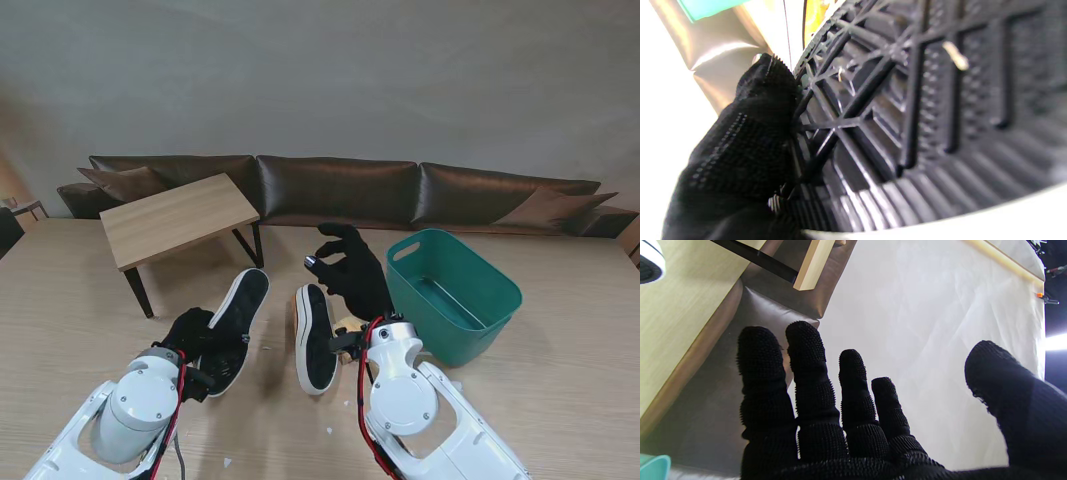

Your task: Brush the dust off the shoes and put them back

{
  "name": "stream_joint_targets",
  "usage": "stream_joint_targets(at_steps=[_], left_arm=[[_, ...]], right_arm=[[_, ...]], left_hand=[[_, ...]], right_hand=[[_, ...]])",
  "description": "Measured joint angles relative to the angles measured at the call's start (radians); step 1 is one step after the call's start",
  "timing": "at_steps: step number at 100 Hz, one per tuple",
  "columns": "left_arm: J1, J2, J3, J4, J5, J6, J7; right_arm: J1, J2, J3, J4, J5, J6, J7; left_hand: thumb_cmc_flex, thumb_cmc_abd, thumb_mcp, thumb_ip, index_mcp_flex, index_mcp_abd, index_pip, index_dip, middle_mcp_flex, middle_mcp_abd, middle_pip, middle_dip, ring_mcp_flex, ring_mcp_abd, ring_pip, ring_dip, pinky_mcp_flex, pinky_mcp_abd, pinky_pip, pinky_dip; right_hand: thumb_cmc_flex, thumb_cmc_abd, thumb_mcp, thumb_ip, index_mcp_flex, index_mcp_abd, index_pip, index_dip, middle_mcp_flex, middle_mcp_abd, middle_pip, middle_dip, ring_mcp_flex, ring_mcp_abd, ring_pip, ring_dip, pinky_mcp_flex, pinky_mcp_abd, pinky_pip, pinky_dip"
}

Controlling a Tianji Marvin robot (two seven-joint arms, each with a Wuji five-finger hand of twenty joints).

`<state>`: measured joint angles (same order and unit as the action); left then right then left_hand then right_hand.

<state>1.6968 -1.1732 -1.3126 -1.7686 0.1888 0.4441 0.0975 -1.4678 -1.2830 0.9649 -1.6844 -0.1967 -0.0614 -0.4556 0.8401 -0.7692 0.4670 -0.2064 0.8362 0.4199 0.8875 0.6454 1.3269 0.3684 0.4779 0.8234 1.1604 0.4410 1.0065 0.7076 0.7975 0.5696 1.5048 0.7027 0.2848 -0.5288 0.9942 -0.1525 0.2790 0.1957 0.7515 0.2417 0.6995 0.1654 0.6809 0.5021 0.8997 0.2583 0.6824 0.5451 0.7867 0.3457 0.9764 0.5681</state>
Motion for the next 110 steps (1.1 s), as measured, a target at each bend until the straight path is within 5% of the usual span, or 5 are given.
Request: stream_joint_targets(at_steps=[81,98,110], left_arm=[[-0.046,-0.014,0.064,0.07,0.048,0.119,0.025],[-0.051,-0.013,0.07,0.079,0.053,0.147,0.008],[-0.054,-0.016,0.071,0.081,0.026,0.169,0.011]], right_arm=[[-0.014,0.005,0.012,0.019,0.036,-0.006,0.008],[-0.017,0.004,0.013,0.021,0.039,-0.007,0.007],[-0.018,0.004,0.014,0.022,0.045,-0.009,0.006]], left_hand=[[0.0,0.01,0.024,0.0,-0.022,0.004,-0.029,0.002,-0.152,0.032,-0.04,0.172,-0.005,-0.008,-0.019,0.059,-0.057,-0.021,0.032,0.001],[0.0,0.041,0.034,0.0,-0.029,0.02,-0.123,0.004,-0.266,0.068,-0.103,-0.064,-0.039,-0.009,-0.058,0.082,-0.142,-0.029,0.034,0.028],[-0.041,0.096,0.147,0.003,-0.037,0.031,-0.313,0.008,-0.351,0.094,-0.155,-0.147,-0.142,0.023,-0.131,0.094,-0.262,-0.032,-0.023,0.075]], right_hand=[[0.0,0.0,0.0,0.0,0.012,0.0,-0.016,0.0,0.001,0.0,0.0,0.0,0.0,0.004,0.0,0.0,0.0,0.003,-0.01,0.0],[0.0,0.0,0.0,0.0,0.012,0.0,-0.016,0.0,0.001,0.001,0.0,0.0,0.0,0.005,-0.001,0.0,0.0,0.003,-0.01,0.001],[0.0,0.0,0.0,0.0,0.012,0.0,-0.016,0.0,0.001,0.001,0.0,0.0,0.0,0.005,-0.001,0.0,0.0,0.003,-0.01,0.001]])
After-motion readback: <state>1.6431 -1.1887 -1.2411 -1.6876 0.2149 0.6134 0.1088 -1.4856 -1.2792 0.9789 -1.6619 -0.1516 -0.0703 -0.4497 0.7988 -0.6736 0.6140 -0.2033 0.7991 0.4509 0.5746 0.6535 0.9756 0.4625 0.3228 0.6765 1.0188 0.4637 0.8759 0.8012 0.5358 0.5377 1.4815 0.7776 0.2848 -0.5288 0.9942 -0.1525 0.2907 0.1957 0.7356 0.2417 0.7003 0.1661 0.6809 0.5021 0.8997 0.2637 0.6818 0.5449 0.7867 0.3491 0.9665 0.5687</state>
